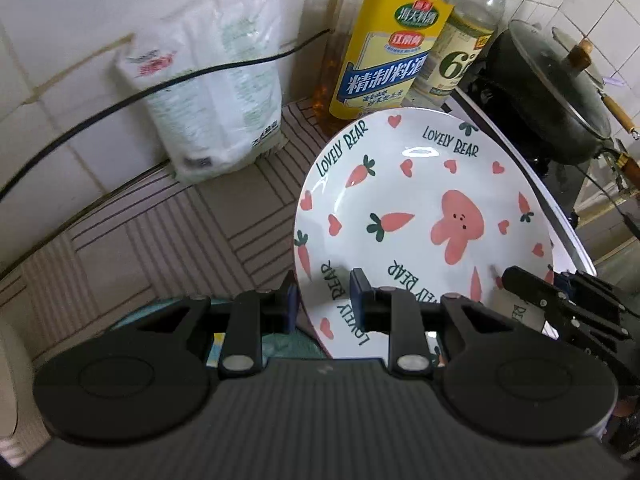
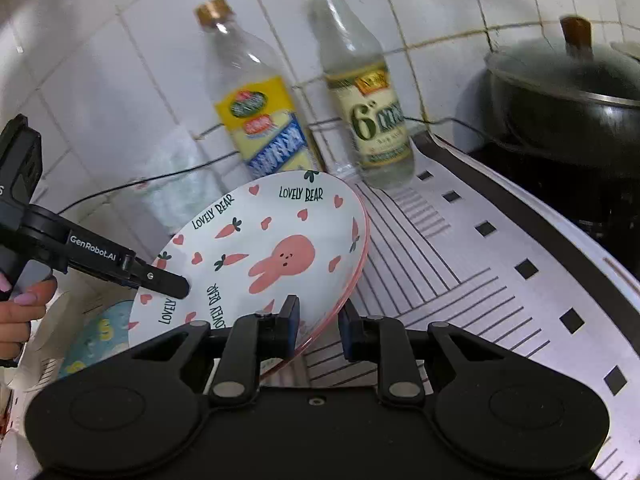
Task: Organize plates and bowls
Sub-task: 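Carry the bunny plate onto the blue plate and lower it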
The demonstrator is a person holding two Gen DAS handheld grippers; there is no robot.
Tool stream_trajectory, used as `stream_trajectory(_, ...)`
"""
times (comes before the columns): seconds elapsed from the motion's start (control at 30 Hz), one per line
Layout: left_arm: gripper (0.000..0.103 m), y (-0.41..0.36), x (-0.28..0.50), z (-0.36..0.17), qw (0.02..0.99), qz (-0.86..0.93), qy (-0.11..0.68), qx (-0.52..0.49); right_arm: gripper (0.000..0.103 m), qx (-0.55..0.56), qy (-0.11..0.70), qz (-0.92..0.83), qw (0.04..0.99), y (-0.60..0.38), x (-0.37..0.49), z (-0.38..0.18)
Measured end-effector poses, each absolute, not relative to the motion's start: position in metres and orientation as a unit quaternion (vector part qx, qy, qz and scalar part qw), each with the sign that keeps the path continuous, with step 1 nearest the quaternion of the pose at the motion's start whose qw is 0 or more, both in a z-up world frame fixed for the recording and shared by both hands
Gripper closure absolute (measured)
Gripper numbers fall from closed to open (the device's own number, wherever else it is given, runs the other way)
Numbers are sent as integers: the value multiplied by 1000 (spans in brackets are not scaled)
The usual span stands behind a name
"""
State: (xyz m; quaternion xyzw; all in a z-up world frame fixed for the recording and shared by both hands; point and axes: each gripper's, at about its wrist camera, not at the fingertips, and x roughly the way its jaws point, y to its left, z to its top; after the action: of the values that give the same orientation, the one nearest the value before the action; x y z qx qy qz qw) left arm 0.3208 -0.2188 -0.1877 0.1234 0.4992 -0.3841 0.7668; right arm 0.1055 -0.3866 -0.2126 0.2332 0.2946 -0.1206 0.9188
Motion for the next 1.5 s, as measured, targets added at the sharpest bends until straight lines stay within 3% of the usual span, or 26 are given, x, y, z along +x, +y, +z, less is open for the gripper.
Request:
stream_trajectory(0.93, 79, -86, 205, -126, 821, -337, 461, 15, 77, 204, 293, -9, 934, -324, 40, -156)
stream_trajectory(1.5, 79, -8, 210, -168, 831, -241, 499, -48, 77, 181, 324, 77, 925, -271, 78, -168)
